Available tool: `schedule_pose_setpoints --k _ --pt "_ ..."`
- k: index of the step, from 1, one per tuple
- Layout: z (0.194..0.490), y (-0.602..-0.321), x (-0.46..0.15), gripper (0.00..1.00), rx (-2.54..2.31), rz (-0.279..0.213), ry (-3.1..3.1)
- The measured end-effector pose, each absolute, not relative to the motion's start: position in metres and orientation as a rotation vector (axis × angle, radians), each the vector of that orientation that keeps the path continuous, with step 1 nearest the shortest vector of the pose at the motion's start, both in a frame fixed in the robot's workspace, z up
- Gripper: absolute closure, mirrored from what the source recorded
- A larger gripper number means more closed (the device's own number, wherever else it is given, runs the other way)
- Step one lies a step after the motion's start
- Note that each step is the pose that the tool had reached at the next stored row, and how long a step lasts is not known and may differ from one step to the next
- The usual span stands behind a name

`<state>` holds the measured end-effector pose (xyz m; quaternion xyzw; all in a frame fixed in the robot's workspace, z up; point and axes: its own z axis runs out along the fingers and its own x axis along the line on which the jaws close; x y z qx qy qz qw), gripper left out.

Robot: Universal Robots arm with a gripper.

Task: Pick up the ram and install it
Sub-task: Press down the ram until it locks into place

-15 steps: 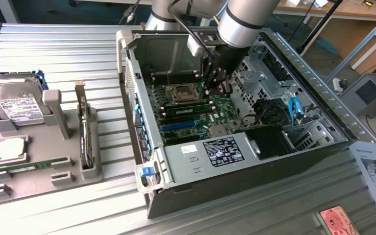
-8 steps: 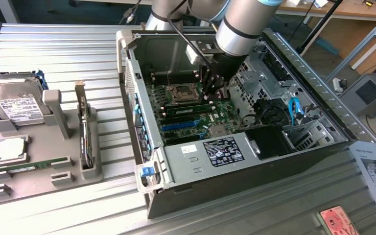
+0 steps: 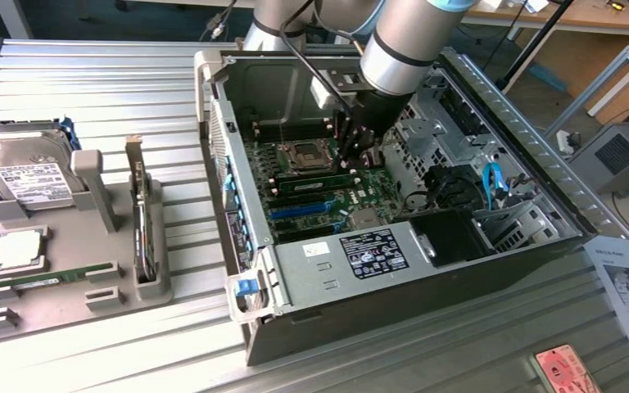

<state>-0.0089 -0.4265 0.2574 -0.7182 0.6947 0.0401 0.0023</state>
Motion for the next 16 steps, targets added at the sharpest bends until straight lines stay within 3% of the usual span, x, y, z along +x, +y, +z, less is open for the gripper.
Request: schedule_pose_setpoints --k 16 --pt "0.257 -0.426 0.014 0.89 -2.253 0.126 2.179"
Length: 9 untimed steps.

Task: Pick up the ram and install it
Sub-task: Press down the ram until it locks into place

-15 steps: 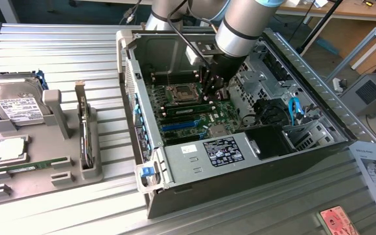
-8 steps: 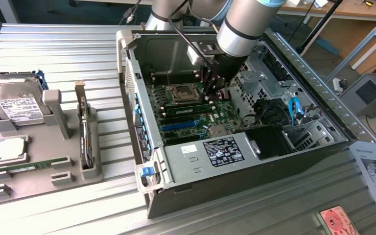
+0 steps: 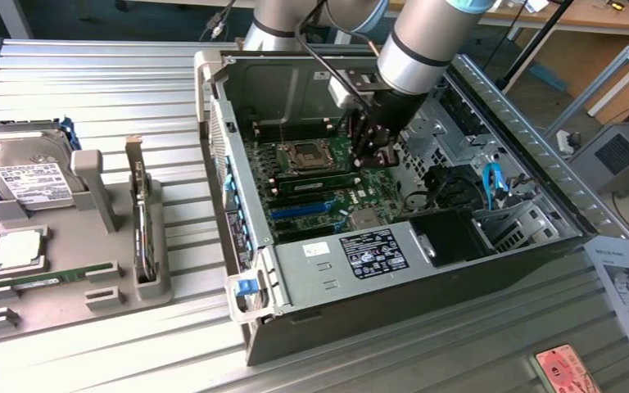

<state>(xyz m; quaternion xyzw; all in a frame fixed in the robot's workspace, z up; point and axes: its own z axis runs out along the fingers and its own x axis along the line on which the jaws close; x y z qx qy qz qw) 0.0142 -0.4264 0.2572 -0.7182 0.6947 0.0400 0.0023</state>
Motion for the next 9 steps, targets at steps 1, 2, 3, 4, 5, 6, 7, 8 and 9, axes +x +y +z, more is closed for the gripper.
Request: schedule_pose_setpoints --k 1,2,3,4,5,6,7,8,9 --pt "0.2572 -0.4264 0.0143 0.89 -2.253 0.126 2.179" --pt "0.2572 -0.4264 0.0143 0.89 -2.253 0.126 2.179" --pt "0.2572 -0.4264 0.0143 0.89 -2.253 0.126 2.179" --pt "0.2572 -0.4264 0.0144 0.89 -2.253 0.126 2.179" --pt "0.2572 -0.4264 0.0148 0.89 -2.253 0.126 2.179" --pt "0.2572 -0.4264 0.0156 0.89 -2.253 0.126 2.179" --pt "0.2572 -0.4264 0.017 0.89 -2.253 0.126 2.179" --pt "0.2571 -0.4264 0.019 0.89 -2.253 0.126 2.179" --pt "0.2572 -0.4264 0.0204 0.89 -2.253 0.126 2.179"
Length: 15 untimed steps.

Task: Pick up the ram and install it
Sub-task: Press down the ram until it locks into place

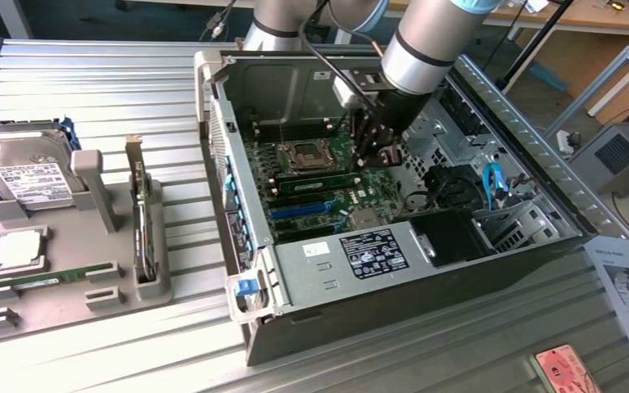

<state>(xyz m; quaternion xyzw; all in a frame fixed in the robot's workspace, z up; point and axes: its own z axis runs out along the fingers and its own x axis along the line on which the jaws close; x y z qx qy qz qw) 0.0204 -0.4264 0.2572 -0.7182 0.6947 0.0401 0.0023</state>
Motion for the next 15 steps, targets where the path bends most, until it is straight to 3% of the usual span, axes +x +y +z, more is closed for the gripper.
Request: schedule_pose_setpoints --k 15 --pt "0.2521 -0.4265 0.0242 0.89 -2.253 0.127 2.179"
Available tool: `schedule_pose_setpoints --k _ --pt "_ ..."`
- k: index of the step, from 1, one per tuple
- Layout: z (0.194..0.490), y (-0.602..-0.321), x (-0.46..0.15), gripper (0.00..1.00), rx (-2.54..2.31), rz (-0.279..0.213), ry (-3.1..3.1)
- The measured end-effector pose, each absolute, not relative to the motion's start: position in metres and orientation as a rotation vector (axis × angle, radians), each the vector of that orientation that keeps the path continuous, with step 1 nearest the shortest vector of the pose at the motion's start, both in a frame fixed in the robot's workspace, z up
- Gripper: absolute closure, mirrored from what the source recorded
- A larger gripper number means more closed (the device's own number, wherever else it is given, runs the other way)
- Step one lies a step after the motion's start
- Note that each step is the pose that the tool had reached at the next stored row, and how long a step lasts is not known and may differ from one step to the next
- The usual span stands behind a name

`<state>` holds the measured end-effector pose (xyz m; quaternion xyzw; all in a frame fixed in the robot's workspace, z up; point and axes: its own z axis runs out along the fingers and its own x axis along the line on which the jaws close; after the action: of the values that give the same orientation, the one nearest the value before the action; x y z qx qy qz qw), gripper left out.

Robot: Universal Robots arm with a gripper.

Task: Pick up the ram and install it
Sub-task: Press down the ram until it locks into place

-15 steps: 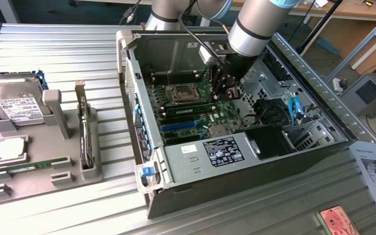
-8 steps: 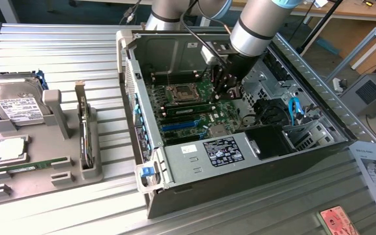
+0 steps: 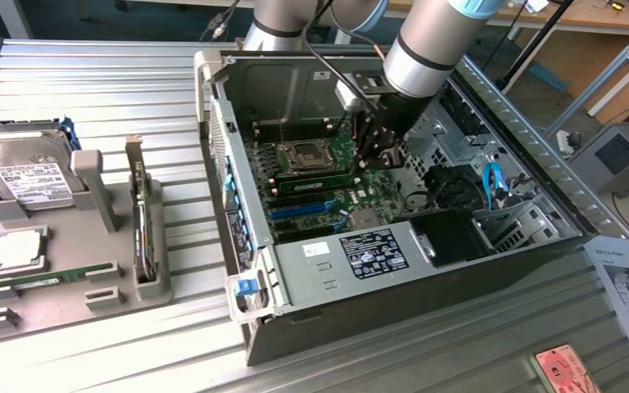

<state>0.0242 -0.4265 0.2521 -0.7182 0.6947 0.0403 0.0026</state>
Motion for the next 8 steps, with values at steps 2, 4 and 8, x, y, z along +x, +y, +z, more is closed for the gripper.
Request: schedule_pose_setpoints --k 2,4,8 --pt "0.2498 -0.4264 0.0242 0.89 -2.252 0.128 2.178" --pt "0.2481 -0.4265 0.0242 0.89 -2.252 0.128 2.178" --pt "0.2478 -0.4263 0.0246 0.89 -2.252 0.128 2.178"
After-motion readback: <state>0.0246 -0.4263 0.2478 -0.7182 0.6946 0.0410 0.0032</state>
